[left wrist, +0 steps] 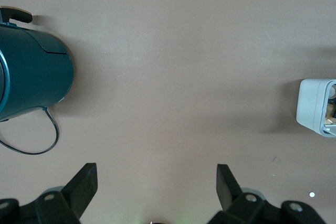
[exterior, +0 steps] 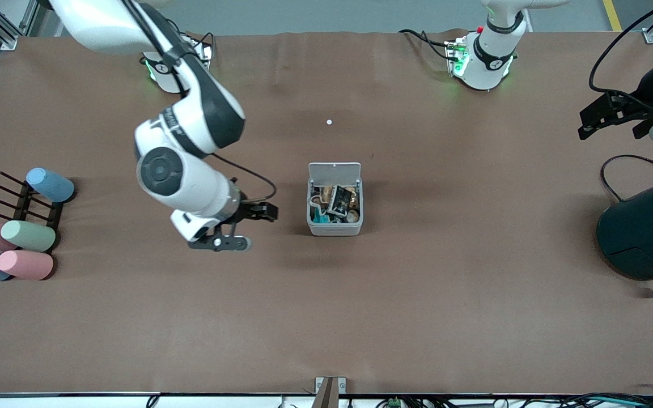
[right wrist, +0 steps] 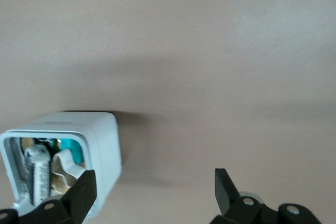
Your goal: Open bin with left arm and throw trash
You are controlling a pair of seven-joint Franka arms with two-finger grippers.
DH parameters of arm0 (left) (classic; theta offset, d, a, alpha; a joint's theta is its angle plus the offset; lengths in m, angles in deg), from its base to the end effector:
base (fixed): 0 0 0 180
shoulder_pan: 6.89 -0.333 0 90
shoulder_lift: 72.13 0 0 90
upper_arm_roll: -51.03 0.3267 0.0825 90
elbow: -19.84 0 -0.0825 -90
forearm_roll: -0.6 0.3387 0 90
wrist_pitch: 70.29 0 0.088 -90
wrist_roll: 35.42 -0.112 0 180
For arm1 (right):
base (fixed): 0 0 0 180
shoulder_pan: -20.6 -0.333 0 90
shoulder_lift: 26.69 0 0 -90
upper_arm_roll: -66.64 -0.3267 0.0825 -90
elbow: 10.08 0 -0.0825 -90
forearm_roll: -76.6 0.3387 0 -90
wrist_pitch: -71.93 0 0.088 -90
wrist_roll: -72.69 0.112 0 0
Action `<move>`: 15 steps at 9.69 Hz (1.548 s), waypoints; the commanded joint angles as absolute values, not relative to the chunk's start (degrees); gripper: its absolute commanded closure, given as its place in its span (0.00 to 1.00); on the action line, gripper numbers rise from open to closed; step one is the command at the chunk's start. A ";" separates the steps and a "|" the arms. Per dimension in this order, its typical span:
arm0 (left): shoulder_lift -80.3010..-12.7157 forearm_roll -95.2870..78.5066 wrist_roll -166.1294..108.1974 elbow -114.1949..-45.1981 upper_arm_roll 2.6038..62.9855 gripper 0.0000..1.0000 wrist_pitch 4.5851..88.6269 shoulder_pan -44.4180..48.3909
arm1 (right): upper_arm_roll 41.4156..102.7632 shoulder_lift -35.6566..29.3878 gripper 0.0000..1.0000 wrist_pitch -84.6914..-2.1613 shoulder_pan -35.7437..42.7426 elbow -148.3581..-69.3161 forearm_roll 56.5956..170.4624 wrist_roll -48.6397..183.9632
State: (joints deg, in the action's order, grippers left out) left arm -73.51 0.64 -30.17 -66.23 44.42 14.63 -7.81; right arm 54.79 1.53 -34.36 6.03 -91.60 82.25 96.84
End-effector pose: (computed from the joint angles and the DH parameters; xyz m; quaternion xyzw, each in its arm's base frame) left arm 0.4902 -0.0497 0.6634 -1.0000 0.0038 -0.0021 0.0015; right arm 0.5934 0.2754 0.4346 -0.9951 0.0060 0.0636 0.0758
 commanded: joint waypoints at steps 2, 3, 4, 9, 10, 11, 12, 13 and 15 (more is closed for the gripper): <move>-74.06 -0.45 -31.46 -65.94 44.70 0.00 14.17 -8.20 | 57.04 -6.37 0.01 -28.79 11.36 -93.66 82.40 88.65; -74.06 -0.45 -31.46 -66.03 44.70 0.00 14.17 -8.47 | 59.67 -8.99 0.00 -25.75 12.41 -93.75 82.57 84.86; -74.15 -0.45 -31.55 -66.12 44.70 0.00 14.00 -9.25 | 63.18 -11.63 0.00 -22.67 13.21 -93.75 82.83 84.30; -74.68 -1.93 -31.99 -65.85 44.18 0.00 13.20 -9.61 | 66.28 -26.05 0.00 -14.30 21.12 -94.90 81.88 78.50; -74.59 -2.56 -32.16 -65.85 44.35 0.00 13.20 -9.61 | 66.46 -27.03 0.00 -13.07 21.21 -93.94 78.82 78.23; -74.59 -2.65 -32.08 -65.85 44.27 0.00 13.20 -9.61 | 66.64 -26.86 0.00 -11.58 21.30 -91.49 77.75 78.23; -74.59 -2.56 -31.12 -65.85 44.18 0.00 13.12 -9.44 | 67.86 -26.78 0.00 -10.52 21.21 -90.33 77.82 77.71; -74.50 -2.56 -30.76 -65.85 44.18 0.00 13.11 -9.52 | 68.13 -27.12 0.00 -10.51 21.21 -90.32 77.91 73.70; -74.42 -2.39 -30.76 -65.85 44.09 0.00 13.20 -9.44 | 68.22 -27.30 0.00 -11.21 21.21 -93.03 78.00 70.76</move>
